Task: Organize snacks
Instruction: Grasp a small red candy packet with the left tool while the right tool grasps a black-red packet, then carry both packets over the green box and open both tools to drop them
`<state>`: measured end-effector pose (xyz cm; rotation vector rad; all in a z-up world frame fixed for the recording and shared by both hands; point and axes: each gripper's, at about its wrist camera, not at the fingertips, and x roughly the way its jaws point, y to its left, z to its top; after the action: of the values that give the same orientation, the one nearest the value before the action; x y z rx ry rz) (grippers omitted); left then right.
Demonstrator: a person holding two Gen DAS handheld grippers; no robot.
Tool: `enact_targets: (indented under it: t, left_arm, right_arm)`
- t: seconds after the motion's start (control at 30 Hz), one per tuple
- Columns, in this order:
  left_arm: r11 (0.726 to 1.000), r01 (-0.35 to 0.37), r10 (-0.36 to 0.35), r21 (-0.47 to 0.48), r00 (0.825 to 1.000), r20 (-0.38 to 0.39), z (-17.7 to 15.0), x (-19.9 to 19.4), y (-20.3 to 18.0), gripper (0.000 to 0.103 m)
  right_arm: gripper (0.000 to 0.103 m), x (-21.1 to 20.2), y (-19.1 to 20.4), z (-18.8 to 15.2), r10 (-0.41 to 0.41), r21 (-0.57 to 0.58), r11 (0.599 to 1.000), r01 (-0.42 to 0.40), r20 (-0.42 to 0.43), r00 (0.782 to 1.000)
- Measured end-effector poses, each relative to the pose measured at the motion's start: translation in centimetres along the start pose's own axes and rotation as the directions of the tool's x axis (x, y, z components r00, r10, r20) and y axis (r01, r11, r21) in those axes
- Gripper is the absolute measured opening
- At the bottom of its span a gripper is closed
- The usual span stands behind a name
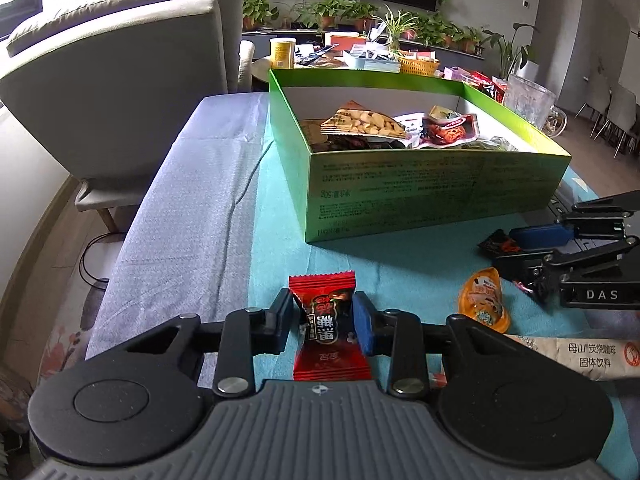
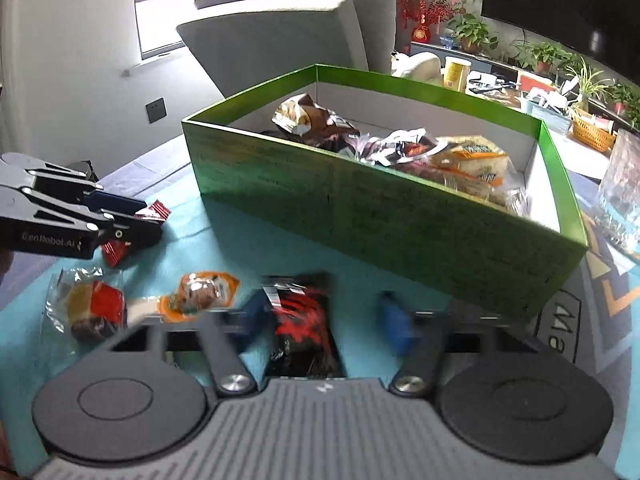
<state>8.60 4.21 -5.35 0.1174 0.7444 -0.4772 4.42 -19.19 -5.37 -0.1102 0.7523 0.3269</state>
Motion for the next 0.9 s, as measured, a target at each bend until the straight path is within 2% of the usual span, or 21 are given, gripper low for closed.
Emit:
enact_targets:
  t: [0.1, 0.17, 0.37, 0.63, 0.9]
  left_arm:
    - [1.000, 0.002, -0.001, -0.020, 1.000, 0.009, 0.0, -0.1, 0.2, 0.029]
    - [1.000, 0.003, -0.003, -0.026, 1.000, 0.020, 0.0, -0.3, 0.2, 0.029]
    - [1.000, 0.006, -0.005, -0.013, 0.997, 0.078, 0.8, -1.7, -0.3, 0.028]
    - [0.999, 0.018, -0.025, 0.042, 0.984, 0.174, 3.4, -3.4, -2.2, 0.028]
    - [0.994, 0.033, -0.064, 0.108, 0.954, 0.292, 7.9, -3.7, -4.9, 0.028]
  right_arm:
    - [0.033, -0.5, 0.6, -0.5, -0.045, -0.030, 0.999, 0.045, 0.003, 0.999]
    - [0.032, -1.1, 0.4, -0.6, -0.049, 0.000, 0.999, 0.049, 0.011, 0.999]
    - [0.032, -4.6, -0.1, 0.2, -0.077, 0.095, 0.993, 0.064, 0.138, 0.987]
    - [0.032, -6.9, -0.9, 1.8, -0.153, 0.196, 0.976, 0.100, 0.278, 0.948]
    - [0.032, -7.5, -2.1, 3.5, -0.214, 0.310, 0.945, 0.103, 0.351, 0.911]
